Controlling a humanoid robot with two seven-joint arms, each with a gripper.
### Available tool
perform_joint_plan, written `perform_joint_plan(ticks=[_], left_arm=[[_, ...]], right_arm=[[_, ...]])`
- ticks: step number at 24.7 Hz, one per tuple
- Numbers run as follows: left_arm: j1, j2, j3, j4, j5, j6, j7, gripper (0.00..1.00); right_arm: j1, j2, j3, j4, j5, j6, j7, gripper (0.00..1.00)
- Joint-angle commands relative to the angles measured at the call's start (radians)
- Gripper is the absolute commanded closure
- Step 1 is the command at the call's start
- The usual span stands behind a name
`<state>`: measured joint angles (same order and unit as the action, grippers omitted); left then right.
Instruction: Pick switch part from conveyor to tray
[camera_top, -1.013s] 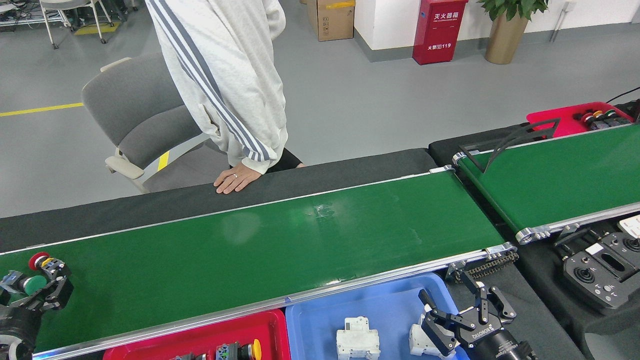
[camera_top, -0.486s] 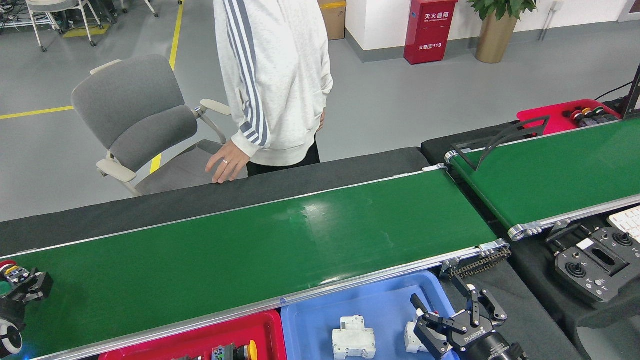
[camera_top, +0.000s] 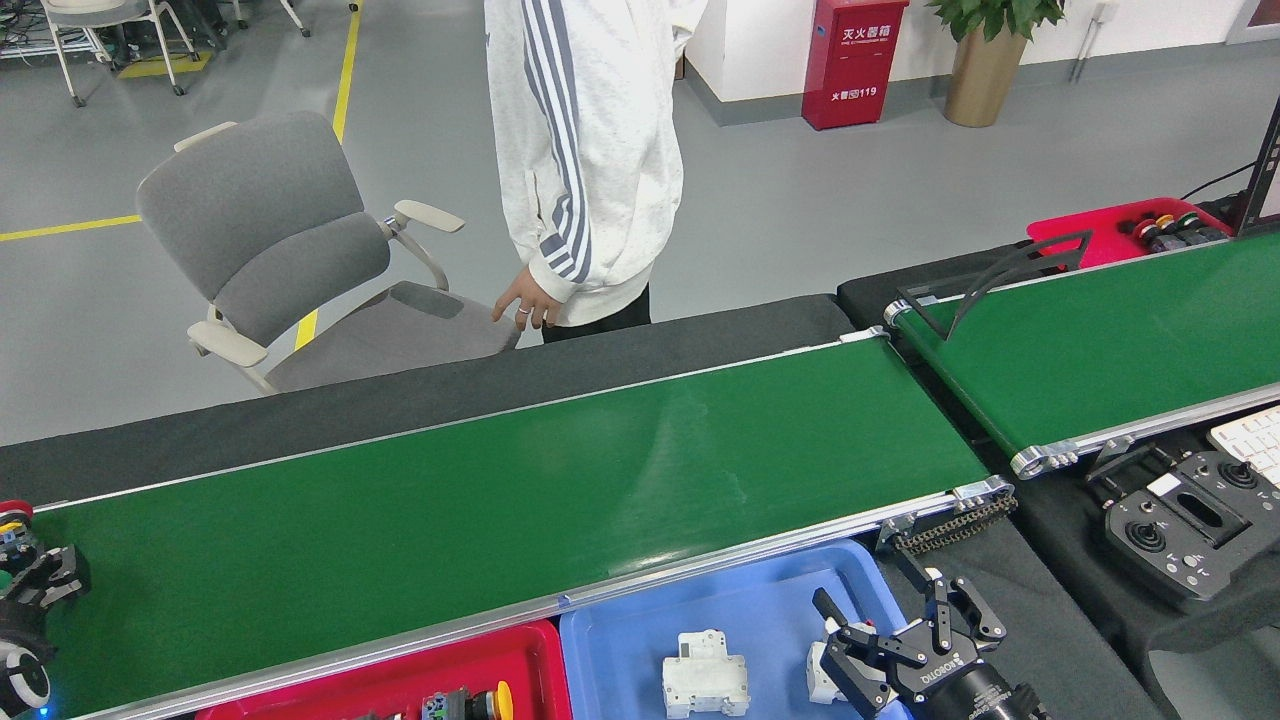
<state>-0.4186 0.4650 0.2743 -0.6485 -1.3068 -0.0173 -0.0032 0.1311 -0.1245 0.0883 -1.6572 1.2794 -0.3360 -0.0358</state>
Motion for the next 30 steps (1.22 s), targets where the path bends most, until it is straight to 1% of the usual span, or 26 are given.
perform_joint_plan(ticks=[1,4,5,6,7,9,10,11,12,13,15,16,18,19,22,24,27,28,30], left_arm=[[0.015,0.003,0.0,-0.082,0.012,-0.056,0.012,0.51],[0.158,-0.016,0.0,-0.312,0.017,-0.248,0.012,0.51],[0.218,-0.023,0.002,-0.411,0.023,-0.331,0.012,0.51],[0.296,-0.034,0.003,-0.525,0.038,-0.432,0.012,0.5],[0.343,-0.04,0.005,-0.597,0.05,-0.501,0.012,0.5],[0.474,-0.063,0.003,-0.778,0.086,-0.673,0.006,0.5],[0.537,-0.088,0.0,-0.852,0.087,-0.745,0.002,0.5],[0.592,-0.121,-0.001,-0.915,0.086,-0.768,0.002,0.48],[0.636,-0.149,-0.01,-0.961,0.081,-0.768,0.0,0.48],[0.658,-0.166,-0.021,-0.988,0.08,-0.768,0.0,0.46],[0.684,-0.186,-0.081,-1.034,0.066,-0.768,-0.004,0.39],[0.682,-0.187,-0.109,-1.042,0.057,-0.768,-0.006,0.29],[0.676,-0.203,-0.121,-1.05,0.054,-0.768,-0.006,0.07],[0.675,-0.218,-0.122,-1.057,0.054,-0.768,-0.004,0.01],[0.673,-0.238,-0.118,-1.062,0.055,-0.768,-0.004,0.0],[0.679,-0.238,-0.109,-1.063,0.055,-0.768,-0.004,0.0],[0.689,-0.249,-0.052,-1.062,0.055,-0.768,-0.004,0.0],[0.689,-0.264,-0.021,-1.062,0.054,-0.768,-0.004,0.0],[0.689,-0.296,0.054,-1.062,0.054,-0.768,-0.004,0.0]], right_arm=[[-0.005,0.005,-0.009,-0.01,-0.003,0.003,-0.01,0.02],[-0.004,0.005,-0.013,-0.01,-0.003,0.008,-0.01,0.02],[-0.004,0.005,-0.016,-0.01,-0.005,0.012,-0.012,0.02],[-0.005,0.005,-0.035,-0.01,-0.006,0.012,-0.012,0.02],[-0.005,0.006,-0.055,-0.01,-0.006,0.012,-0.012,0.02],[-0.004,0.014,-0.119,-0.01,-0.006,0.012,-0.012,0.02],[-0.005,0.022,-0.148,-0.01,-0.006,0.012,-0.012,0.02],[-0.005,0.028,-0.174,-0.009,-0.006,0.012,-0.012,0.02],[-0.004,0.031,-0.2,-0.006,-0.006,0.012,-0.012,0.02],[-0.004,0.031,-0.213,0.0,-0.006,0.012,-0.012,0.02],[-0.002,0.031,-0.236,0.004,-0.006,0.014,-0.012,0.02],[-0.001,0.031,-0.245,0.004,-0.006,0.014,-0.012,0.02],[-0.001,0.031,-0.259,0.004,-0.006,0.014,-0.012,0.02],[0.001,0.031,-0.259,0.0,-0.006,0.012,-0.012,0.02],[0.01,0.035,-0.259,-0.007,-0.006,0.015,-0.007,0.02],[0.041,0.04,-0.26,-0.019,-0.006,0.015,-0.007,0.02],[0.127,0.042,-0.274,-0.064,-0.006,0.015,-0.007,0.02],[0.153,0.042,-0.274,-0.076,-0.005,0.015,-0.007,0.02],[0.173,0.048,-0.274,-0.084,-0.005,0.015,-0.007,0.03]])
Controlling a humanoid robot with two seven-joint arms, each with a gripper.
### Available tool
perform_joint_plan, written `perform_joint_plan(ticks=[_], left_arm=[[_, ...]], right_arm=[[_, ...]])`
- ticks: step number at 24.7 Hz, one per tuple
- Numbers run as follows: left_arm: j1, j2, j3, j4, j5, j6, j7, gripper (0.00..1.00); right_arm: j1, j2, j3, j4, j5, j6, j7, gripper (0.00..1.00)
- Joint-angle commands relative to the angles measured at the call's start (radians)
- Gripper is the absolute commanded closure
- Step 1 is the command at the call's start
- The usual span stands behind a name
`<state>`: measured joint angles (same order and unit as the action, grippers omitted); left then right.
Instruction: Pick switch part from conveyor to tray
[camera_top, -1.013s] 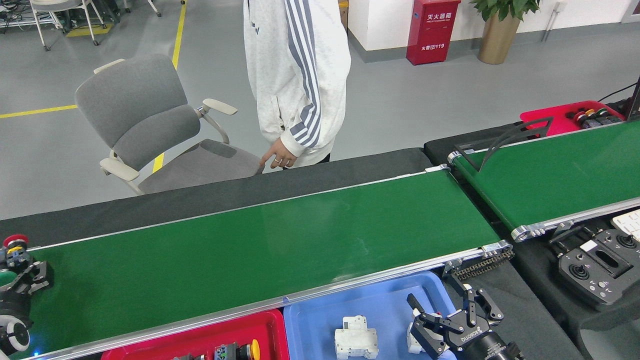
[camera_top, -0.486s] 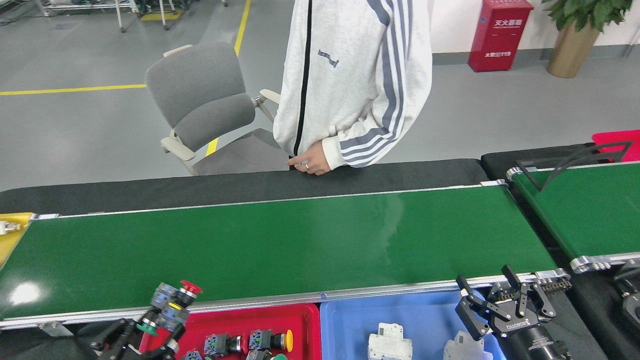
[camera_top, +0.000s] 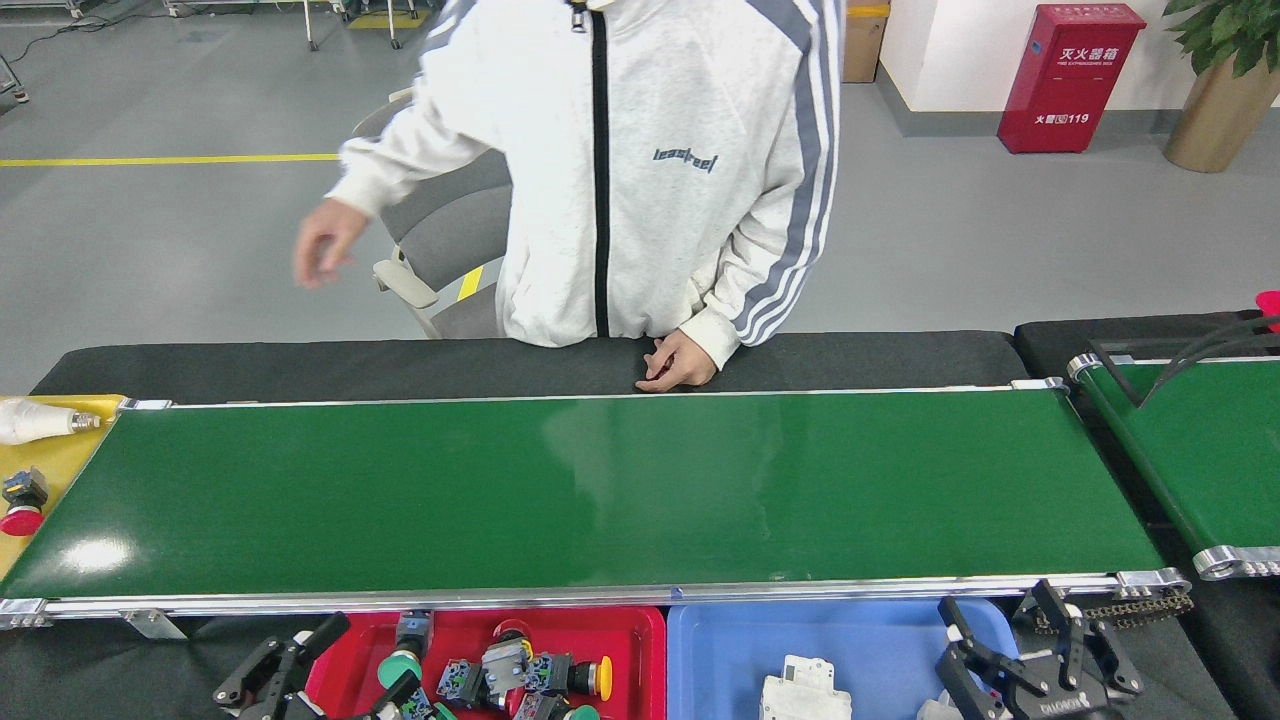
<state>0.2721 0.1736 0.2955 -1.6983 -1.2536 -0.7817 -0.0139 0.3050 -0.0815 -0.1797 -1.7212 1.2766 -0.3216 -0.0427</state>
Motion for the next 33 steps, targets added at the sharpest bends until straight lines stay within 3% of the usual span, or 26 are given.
perform_joint_plan(ticks=[1,3,5,11,33], left_arm=[[-0.002,-0.013,0.073,-0.008,-0.003,0.041,0.006,0.0],[-0.002,-0.008,0.136,0.006,-0.001,0.182,0.006,0.0],[-0.005,0.004,0.191,0.061,-0.001,0.249,0.006,0.0],[0.032,0.024,0.229,0.088,-0.003,0.254,0.006,0.0],[0.015,0.05,0.306,0.088,-0.001,0.256,0.008,0.0]], right_arm=[[-0.001,0.011,-0.007,-0.018,-0.002,0.003,0.0,0.03],[-0.001,0.025,-0.007,-0.02,0.0,0.007,0.0,0.03],[-0.001,0.025,-0.006,-0.024,0.006,0.033,0.0,0.03],[-0.003,0.028,-0.006,-0.028,0.01,0.033,0.0,0.04],[-0.014,0.04,-0.006,-0.044,0.01,0.036,0.001,0.05]])
